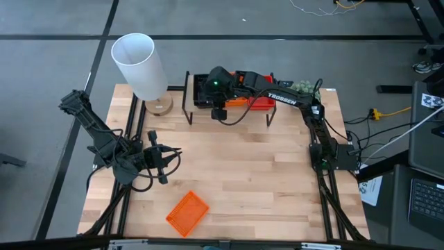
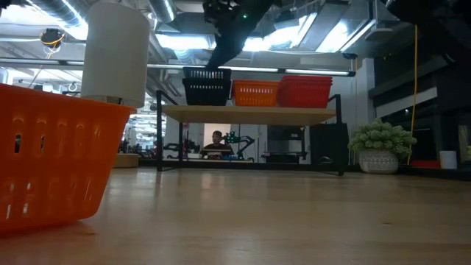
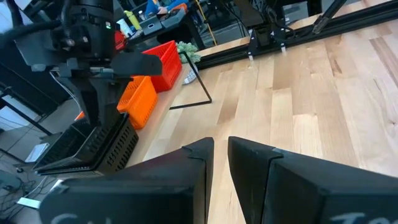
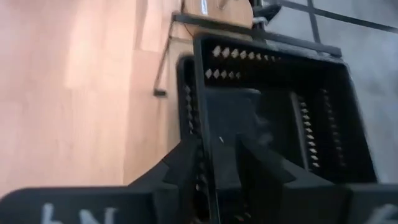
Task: Stack baskets on shelf by color
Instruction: Stack the black basket on top of the stacked black baskets on the shelf
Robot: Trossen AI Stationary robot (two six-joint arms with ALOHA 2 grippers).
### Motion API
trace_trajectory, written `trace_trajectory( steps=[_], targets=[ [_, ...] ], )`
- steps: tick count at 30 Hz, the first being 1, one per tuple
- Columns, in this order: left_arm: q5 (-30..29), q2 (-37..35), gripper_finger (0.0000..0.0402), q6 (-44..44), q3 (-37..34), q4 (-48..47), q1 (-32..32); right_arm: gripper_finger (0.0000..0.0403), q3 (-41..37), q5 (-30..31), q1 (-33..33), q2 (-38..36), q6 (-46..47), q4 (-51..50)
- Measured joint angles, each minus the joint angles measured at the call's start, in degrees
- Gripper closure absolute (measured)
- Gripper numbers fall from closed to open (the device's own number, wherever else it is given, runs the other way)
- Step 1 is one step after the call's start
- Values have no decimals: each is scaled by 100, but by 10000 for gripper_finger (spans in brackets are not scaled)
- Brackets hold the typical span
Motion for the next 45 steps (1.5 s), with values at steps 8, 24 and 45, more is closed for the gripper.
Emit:
trace_trajectory(
  steps=[8,24,45],
  targets=[
    [0,0,360,0,0,-1,-1,277,0,-513,33,0,218,291],
    [0,0,360,11,0,0,0,277,0,451,45,-2,475,708],
    [15,2,360,14,0,-2,1,277,-4,542,59,234,615,802]
  ],
)
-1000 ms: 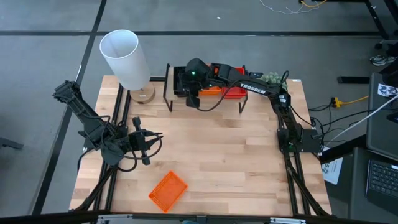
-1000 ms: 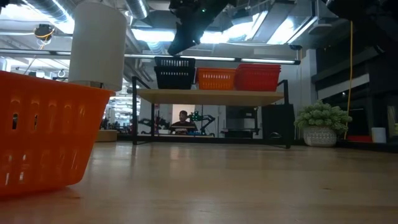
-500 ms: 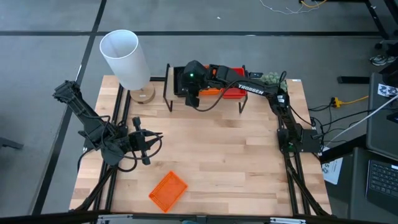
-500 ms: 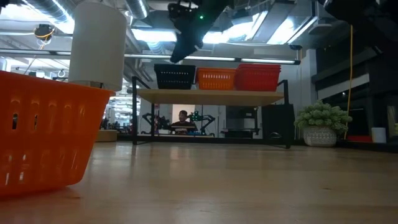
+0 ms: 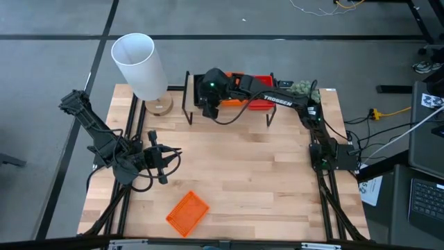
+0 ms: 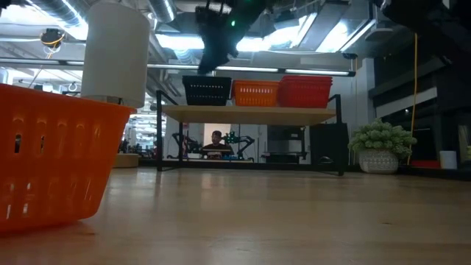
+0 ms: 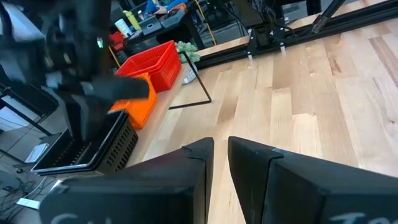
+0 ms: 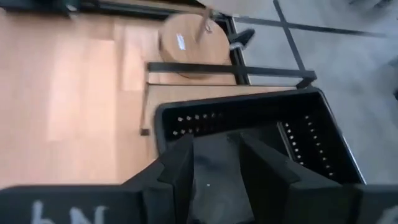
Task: Stack baskets on shelf by color
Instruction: Stack the black basket on top of the stacked black baskets on the shelf
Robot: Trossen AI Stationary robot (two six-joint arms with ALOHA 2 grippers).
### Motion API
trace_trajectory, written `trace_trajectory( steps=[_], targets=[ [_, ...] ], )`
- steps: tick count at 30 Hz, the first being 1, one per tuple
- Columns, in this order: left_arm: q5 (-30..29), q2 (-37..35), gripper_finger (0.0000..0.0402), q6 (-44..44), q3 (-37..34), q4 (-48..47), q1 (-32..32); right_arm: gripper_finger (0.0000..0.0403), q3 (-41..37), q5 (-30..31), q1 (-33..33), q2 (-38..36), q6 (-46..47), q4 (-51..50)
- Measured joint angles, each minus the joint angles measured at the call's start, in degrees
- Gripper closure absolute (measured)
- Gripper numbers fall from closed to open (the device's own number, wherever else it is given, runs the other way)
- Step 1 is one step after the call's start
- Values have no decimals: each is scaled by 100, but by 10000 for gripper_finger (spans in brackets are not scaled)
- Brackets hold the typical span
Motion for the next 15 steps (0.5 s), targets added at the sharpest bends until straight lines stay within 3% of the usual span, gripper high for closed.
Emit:
trace_trajectory(
  steps=[9,15],
  targets=[
    [1,0,360,-3,0,2,0,277,-9,200,-7,318,-62,360],
    [0,0,360,-1,0,0,0,277,-7,-139,-4,336,-133,776]
  ],
)
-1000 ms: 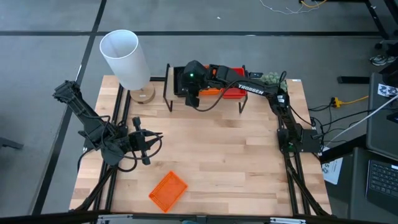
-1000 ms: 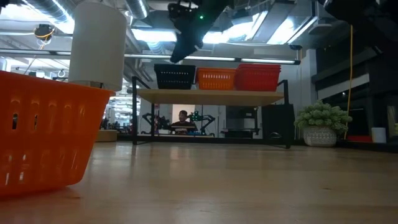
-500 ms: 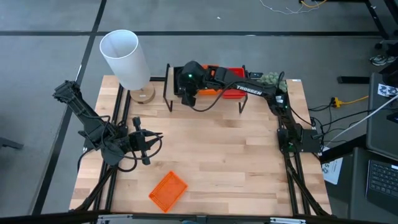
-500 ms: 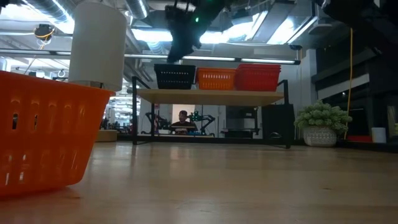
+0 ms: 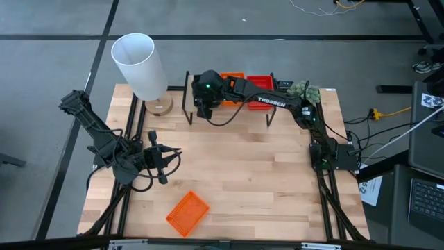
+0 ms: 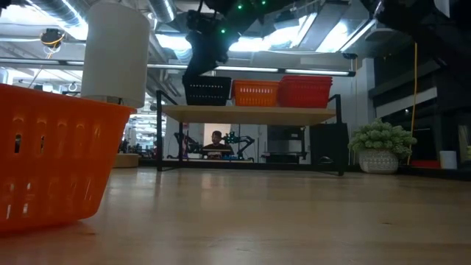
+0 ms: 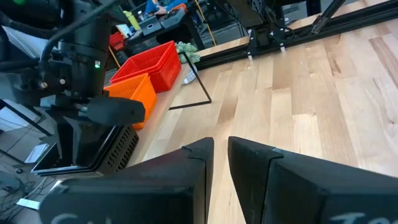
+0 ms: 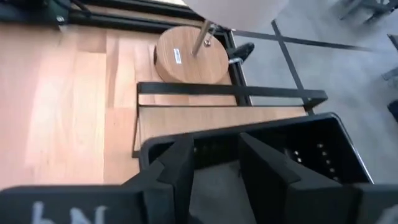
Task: Stack baskets on shelf by color
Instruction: Stack the black basket on top of the stacked black baskets on the shelf
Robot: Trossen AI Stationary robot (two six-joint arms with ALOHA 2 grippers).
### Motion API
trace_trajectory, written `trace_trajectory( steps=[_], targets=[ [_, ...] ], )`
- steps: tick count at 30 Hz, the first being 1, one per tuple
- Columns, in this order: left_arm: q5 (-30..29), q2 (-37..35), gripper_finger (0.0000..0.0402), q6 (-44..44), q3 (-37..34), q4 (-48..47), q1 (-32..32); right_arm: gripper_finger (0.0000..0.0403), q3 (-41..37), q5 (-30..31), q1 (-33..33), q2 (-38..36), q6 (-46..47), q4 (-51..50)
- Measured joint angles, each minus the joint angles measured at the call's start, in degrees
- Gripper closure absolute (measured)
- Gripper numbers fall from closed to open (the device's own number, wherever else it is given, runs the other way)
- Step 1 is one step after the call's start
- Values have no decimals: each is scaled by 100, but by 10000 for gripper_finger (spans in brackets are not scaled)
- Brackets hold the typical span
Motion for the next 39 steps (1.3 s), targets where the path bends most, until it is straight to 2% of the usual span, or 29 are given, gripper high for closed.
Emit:
trace_trajectory(
  steps=[4,11,19,24,35,39],
  targets=[
    [0,0,360,0,0,2,0,277,0,-204,0,0,92,205],
    [0,0,360,0,0,0,0,277,0,-215,0,0,94,247],
    [0,0,360,0,0,0,0,277,0,362,0,0,97,100],
    [0,0,360,2,0,0,0,277,-2,193,0,0,131,-149],
    [0,0,360,2,0,0,0,277,-2,-103,17,0,144,227],
    [0,0,360,2,0,0,0,277,-2,446,24,-20,144,292]
  ],
)
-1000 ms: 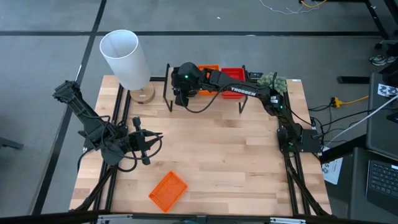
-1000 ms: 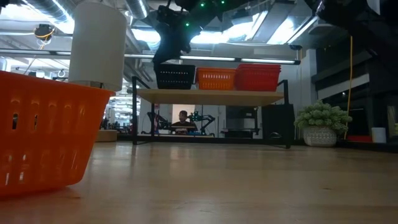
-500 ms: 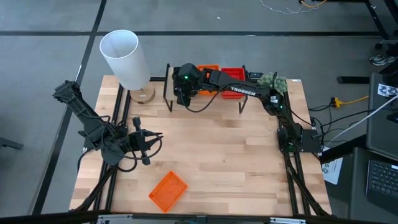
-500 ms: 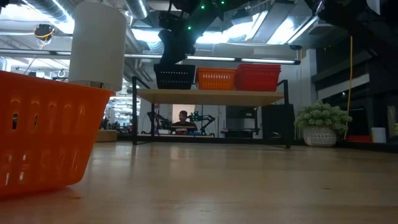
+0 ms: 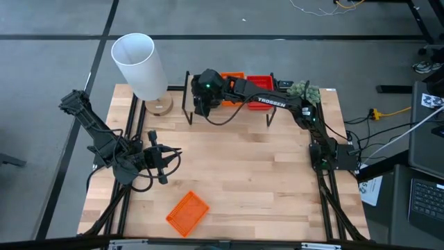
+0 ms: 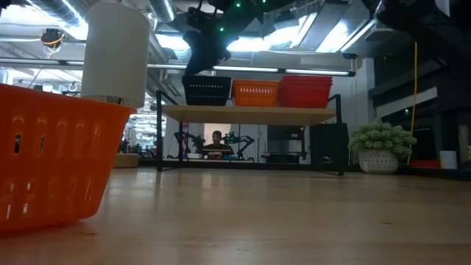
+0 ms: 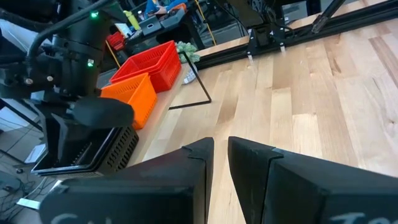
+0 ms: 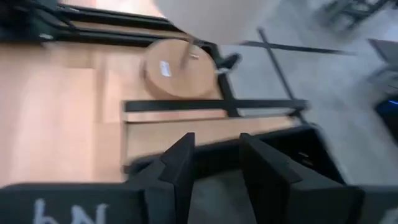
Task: Stack baskets on shelf by color
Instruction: Stack the black basket on top of the stacked black baskets on the shelf
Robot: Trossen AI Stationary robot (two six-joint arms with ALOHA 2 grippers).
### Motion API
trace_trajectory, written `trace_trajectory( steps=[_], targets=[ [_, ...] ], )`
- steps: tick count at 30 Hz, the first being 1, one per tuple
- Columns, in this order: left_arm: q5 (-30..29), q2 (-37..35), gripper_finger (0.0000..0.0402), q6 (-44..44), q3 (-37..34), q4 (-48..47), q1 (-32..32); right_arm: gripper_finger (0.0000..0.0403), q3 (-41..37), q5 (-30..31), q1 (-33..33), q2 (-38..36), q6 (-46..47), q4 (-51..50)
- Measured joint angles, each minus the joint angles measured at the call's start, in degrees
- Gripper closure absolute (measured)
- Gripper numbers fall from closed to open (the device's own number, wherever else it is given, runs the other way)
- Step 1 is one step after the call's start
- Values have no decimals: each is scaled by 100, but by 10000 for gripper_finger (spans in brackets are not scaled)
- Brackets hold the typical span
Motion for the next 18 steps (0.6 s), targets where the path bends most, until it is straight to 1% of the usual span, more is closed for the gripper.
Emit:
trace_trajectory(
  steps=[2,5,8,10,14,18],
  targets=[
    [0,0,360,0,0,0,0,277,0,139,-2,-17,96,-57],
    [0,0,360,0,0,0,-2,277,0,-5,-6,-11,294,-405],
    [0,0,360,0,0,0,0,277,0,-64,-2,15,299,-515],
    [0,0,360,0,0,0,0,277,0,-101,0,15,297,-444],
    [0,0,360,0,0,0,0,277,0,-405,0,15,317,-305],
    [0,0,360,0,0,0,0,277,0,-409,0,15,309,-271]
  ],
)
